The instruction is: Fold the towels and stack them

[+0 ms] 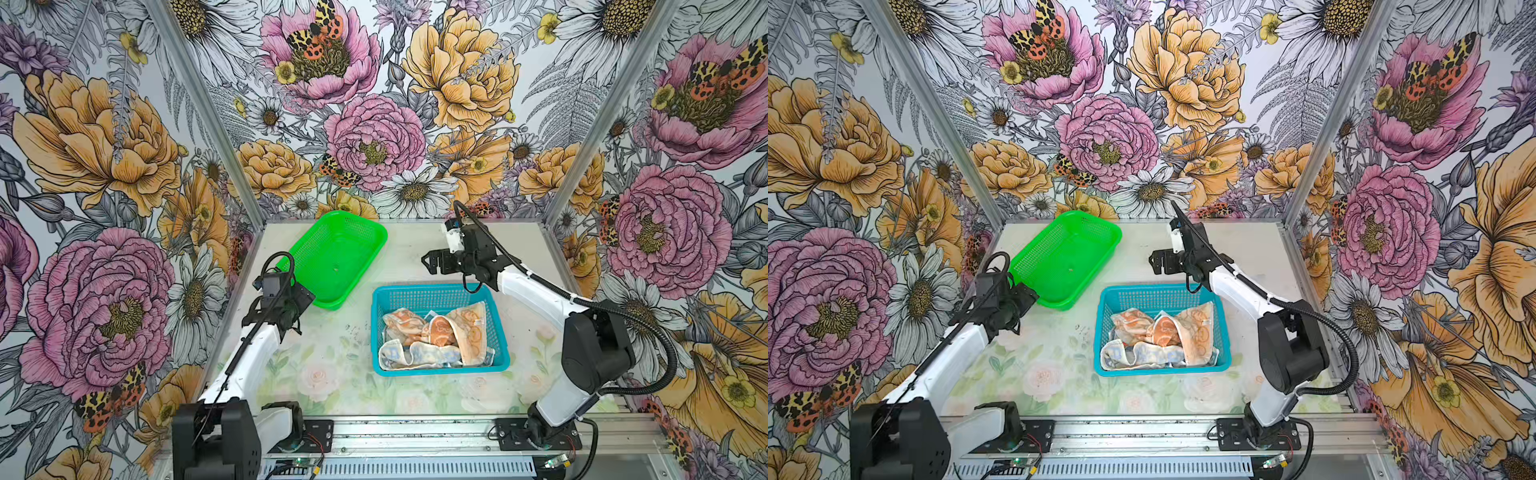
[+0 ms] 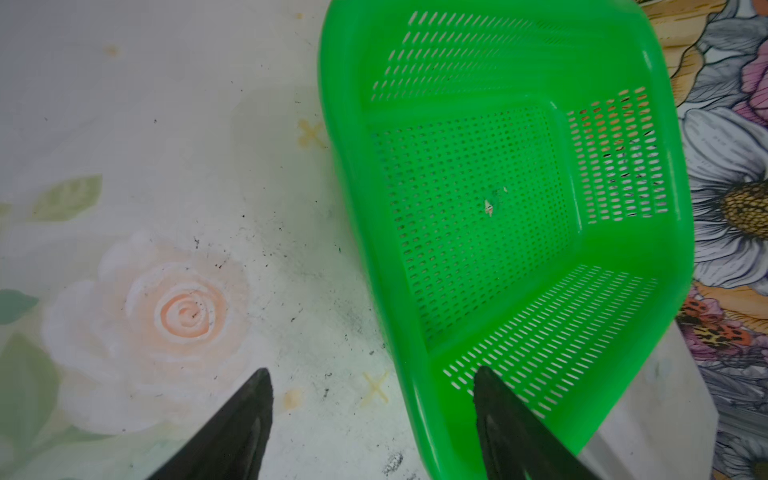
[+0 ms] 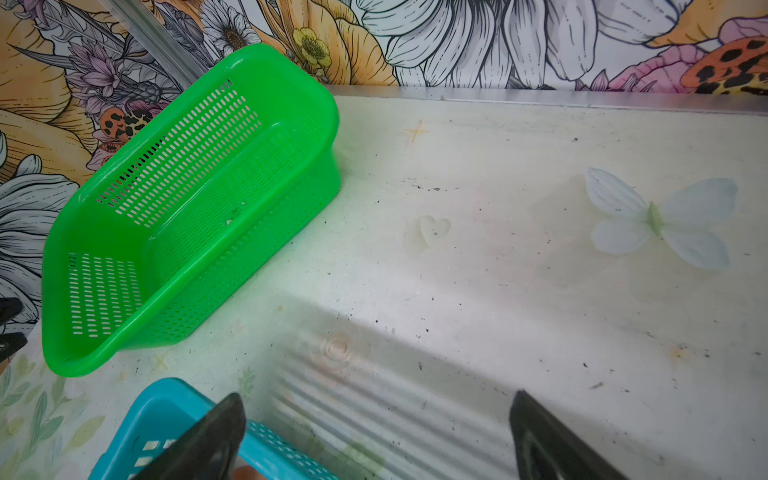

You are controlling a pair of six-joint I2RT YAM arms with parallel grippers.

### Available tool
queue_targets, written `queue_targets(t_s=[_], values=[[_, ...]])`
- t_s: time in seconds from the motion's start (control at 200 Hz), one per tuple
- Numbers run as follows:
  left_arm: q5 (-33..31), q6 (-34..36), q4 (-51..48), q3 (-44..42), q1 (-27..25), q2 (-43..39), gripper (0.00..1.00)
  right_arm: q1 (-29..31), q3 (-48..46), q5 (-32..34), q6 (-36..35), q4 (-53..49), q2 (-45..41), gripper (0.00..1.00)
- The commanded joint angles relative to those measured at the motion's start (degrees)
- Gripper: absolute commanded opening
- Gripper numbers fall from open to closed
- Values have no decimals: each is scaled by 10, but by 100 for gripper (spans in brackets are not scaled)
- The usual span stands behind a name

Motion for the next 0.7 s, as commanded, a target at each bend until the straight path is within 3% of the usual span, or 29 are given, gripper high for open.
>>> queue_targets(t_s=[0.0,0.06,0.15,0.3,0.36,0.56,0.695], values=[[33,13,52,18,13,37,50,-1,-11,3,-12,6,-30,99],[39,28,52,28,15,57,39,-2,-15,5,-14,6,-33,99],[45,52,47,41,15,75,35,-4,-20,7,-15,7,-38,99],[55,140,-14,97,16,112,7,-5,-17,8,-14,7,-33,99],[49,178,-41,119,16,128,0,-5,-14,10,-12,8,-30,99],[40,276,-124,192,21,180,0,-6,-2,9,0,8,-16,99],[-11,332,-146,240,27,228,0,-5,14,9,9,8,3,99]])
